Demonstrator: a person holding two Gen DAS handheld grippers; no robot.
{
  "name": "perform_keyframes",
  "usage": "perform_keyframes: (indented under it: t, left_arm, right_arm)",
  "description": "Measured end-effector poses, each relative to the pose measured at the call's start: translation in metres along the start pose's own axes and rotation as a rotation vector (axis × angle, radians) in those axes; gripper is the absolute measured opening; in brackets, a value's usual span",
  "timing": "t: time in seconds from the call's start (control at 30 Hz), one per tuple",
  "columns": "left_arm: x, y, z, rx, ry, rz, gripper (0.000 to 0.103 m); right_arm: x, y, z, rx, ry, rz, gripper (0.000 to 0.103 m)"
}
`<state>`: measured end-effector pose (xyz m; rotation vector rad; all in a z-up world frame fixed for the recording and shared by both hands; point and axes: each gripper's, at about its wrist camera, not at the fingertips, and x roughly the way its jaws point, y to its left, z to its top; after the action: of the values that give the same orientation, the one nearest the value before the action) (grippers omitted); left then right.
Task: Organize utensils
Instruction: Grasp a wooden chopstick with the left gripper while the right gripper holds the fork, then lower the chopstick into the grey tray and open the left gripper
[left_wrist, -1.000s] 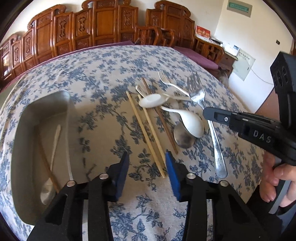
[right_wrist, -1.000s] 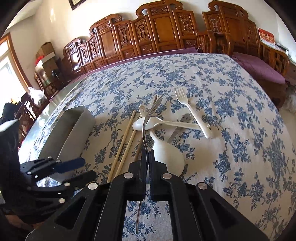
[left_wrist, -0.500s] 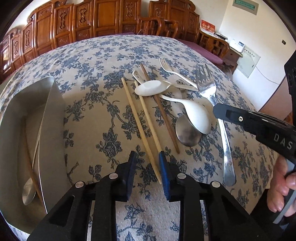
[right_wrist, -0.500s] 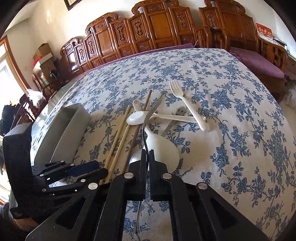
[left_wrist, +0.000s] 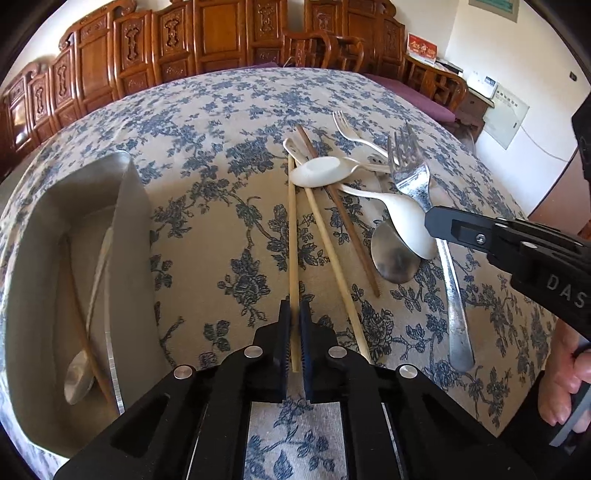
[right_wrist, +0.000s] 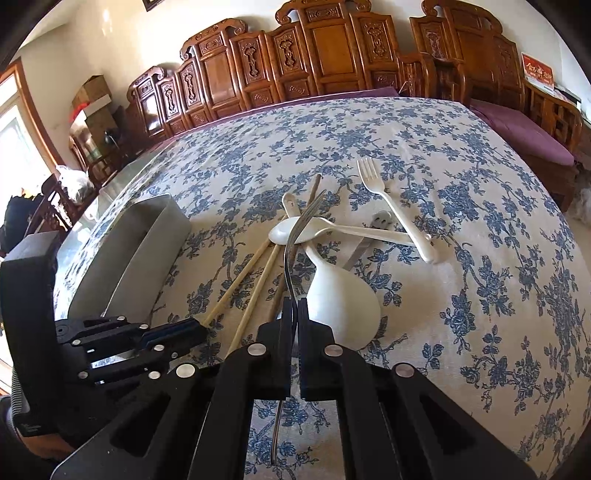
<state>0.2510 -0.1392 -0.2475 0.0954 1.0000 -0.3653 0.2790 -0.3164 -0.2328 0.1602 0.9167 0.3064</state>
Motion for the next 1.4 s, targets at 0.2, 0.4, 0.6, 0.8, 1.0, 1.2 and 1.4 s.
perform_keyframes:
  t: [0.2, 0.4, 0.6, 0.8, 1.0, 1.2, 1.4]
  left_arm:
    - [-0.022, 0.011, -0.002, -0.014, -0.037, 0.008, 0.004]
    - [-0.042, 0.018, -0.003, -0.002, -0.076, 0.017, 0.004]
    - [-0.066, 0.026, -0.001, -0.013, -0.118, 0.014, 0.004]
    - [-0.084, 0.041, -0.001, -0.035, -0.141, 0.013, 0.004]
    - [-0.1, 0.061, -0.004, -0.062, -0.154, 0.029, 0.004]
    - [-0.112, 0.086, -0.014, -0.11, -0.159, 0.048, 0.004]
    - [-0.11, 0.105, -0.023, -0.137, -0.131, 0.069, 0.004]
  right_arm:
    - [0.0, 0.01, 0.002, -0.016, -0.006, 0.018, 0.004]
    - [0.003, 0.021, 0.002, -0.038, -0.004, 0.036, 0.004]
    - [0.004, 0.031, 0.002, -0.052, -0.005, 0.05, 0.004]
    - [0.006, 0.038, 0.003, -0.066, -0.007, 0.065, 0.004]
    - [0.007, 0.048, 0.004, -0.081, -0.011, 0.081, 0.004]
    - [0.01, 0.053, 0.003, -0.095, -0.005, 0.08, 0.004]
    - [0.009, 0.052, 0.002, -0.091, -0.008, 0.074, 0.004]
